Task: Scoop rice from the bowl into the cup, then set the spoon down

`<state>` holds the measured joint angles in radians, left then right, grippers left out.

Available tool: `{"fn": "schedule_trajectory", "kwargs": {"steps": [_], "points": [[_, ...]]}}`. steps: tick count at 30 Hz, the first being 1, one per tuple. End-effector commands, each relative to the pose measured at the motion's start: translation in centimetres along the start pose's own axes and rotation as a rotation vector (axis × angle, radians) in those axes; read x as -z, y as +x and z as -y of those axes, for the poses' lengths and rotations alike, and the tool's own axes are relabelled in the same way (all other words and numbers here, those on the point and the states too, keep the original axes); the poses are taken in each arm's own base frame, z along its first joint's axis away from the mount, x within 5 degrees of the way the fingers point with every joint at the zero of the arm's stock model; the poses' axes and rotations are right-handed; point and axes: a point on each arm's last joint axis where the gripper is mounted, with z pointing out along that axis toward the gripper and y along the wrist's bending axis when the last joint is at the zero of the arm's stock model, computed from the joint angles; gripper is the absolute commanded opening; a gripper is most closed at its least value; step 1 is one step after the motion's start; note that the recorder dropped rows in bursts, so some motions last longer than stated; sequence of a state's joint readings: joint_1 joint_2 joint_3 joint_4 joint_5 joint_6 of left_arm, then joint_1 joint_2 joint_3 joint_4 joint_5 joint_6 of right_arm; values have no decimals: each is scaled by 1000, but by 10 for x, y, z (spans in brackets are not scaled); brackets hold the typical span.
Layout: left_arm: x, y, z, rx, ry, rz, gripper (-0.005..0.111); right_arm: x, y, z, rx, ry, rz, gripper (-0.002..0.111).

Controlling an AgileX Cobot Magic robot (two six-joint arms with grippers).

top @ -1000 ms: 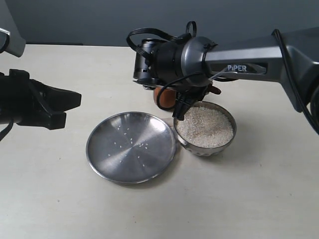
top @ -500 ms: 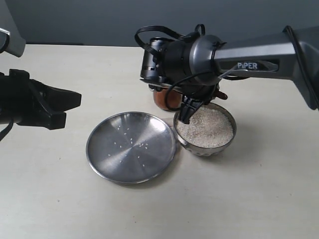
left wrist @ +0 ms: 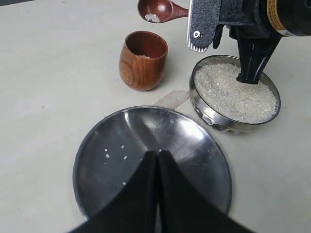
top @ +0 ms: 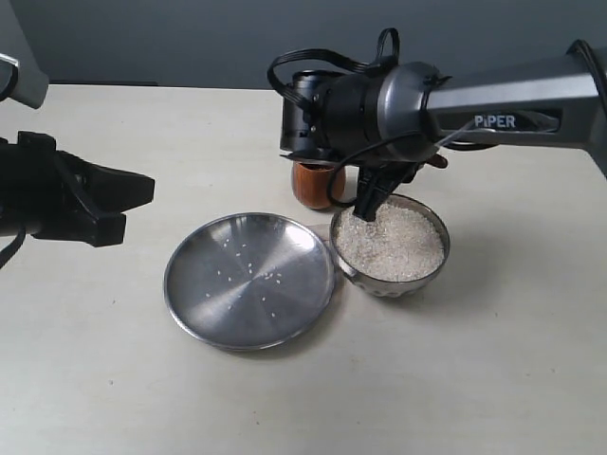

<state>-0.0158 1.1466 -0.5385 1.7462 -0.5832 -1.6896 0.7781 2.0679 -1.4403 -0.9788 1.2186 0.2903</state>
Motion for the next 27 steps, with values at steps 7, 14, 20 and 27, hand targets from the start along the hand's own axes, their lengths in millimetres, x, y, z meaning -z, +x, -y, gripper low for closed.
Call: {"fn": "schedule_trajectory", "kwargs": {"steps": [7, 14, 20, 27], "points": [[-1, -2, -1, -5, -12, 5, 0, -6, 5, -13, 35, 90, -1, -1], [-1, -3, -1, -5, -18, 6, 0, -1, 0, -24, 47, 106, 20, -1], [-1, -3, -1, -1, -16, 8, 0, -7, -4, -28, 78, 166, 30, -1], [-1, -3, -1, 2, -15, 10, 0, 5, -9, -35, 109, 191, 72, -1]]}}
